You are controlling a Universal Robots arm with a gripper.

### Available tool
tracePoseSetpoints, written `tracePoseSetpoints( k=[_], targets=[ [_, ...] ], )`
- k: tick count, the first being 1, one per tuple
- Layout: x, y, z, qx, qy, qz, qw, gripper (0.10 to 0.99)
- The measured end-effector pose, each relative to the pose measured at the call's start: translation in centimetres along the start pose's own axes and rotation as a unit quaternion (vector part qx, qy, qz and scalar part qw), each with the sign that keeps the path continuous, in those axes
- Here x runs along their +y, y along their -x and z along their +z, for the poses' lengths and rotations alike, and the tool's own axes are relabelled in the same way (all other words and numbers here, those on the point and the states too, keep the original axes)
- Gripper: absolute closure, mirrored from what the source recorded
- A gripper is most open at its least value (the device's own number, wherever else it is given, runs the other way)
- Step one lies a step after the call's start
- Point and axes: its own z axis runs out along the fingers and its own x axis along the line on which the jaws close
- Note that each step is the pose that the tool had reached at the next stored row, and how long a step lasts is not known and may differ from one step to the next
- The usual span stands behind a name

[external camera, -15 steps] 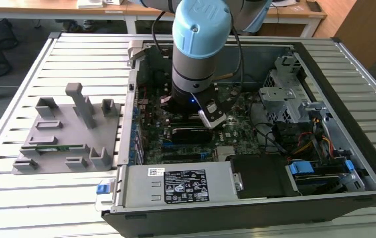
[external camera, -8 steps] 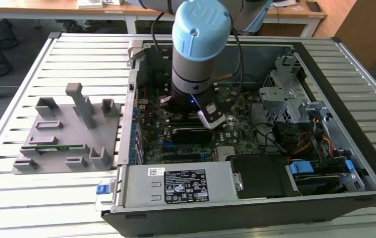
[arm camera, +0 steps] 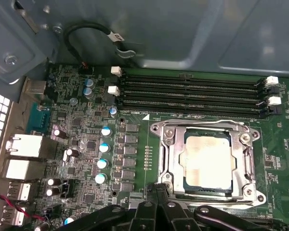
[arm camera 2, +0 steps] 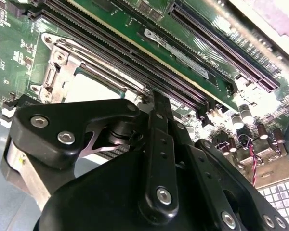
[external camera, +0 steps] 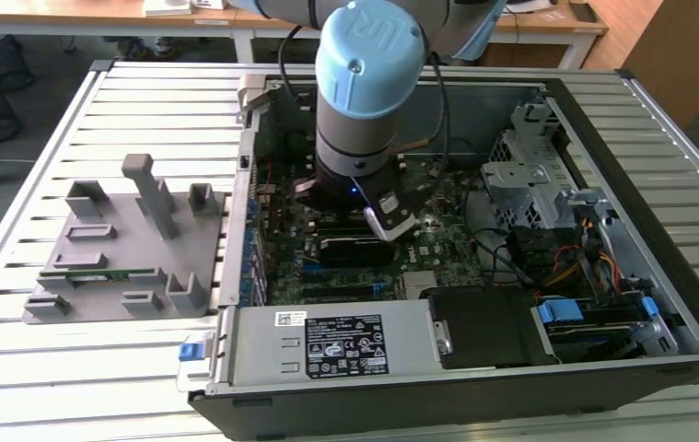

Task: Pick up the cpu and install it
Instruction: 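Install the second cpu locking lever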

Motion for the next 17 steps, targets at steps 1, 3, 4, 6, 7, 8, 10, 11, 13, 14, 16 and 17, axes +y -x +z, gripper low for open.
tracePoseSetpoints(
  k=[1, 3, 4, 6, 7, 8, 10, 11, 13, 14, 16, 17],
  targets=[
    [-0.01, -0.05, 0.03, 0.0000, 0.0003, 0.000, 1.0000, 0.980],
    [-0.02, -0.10, 0.07, 0.0000, 0.0006, 0.000, 1.0000, 0.980],
    [-0.02, -0.11, 0.07, 0.0001, 0.0006, 0.000, 1.0000, 0.980],
    [-0.02, -0.11, 0.05, 0.0001, 0.0007, 0.000, 1.0000, 0.980],
    [0.00, -0.12, -0.03, 0.0001, 0.0007, 0.000, 1.0000, 0.980],
    [0.05, -0.11, -0.14, -0.0001, 0.0010, 0.000, 1.0000, 0.980],
    [0.16, -0.12, -0.51, -0.0001, 0.0009, 0.000, 1.0000, 0.980],
    [0.23, -0.12, -0.74, 0.0000, 0.0011, 0.000, 1.0000, 0.980],
    [0.34, -0.13, -1.11, -0.0001, 0.0020, 0.000, 1.0000, 0.980],
    [0.38, -0.13, -1.25, 0.0000, 0.0026, 0.000, 1.0000, 0.980],
    [0.46, -0.13, -1.49, -0.0002, 0.0049, 0.000, 1.0000, 0.980],
    [0.50, -0.13, -1.63, -0.0002, 0.0054, 0.000, 1.0000, 0.980]
  ],
)
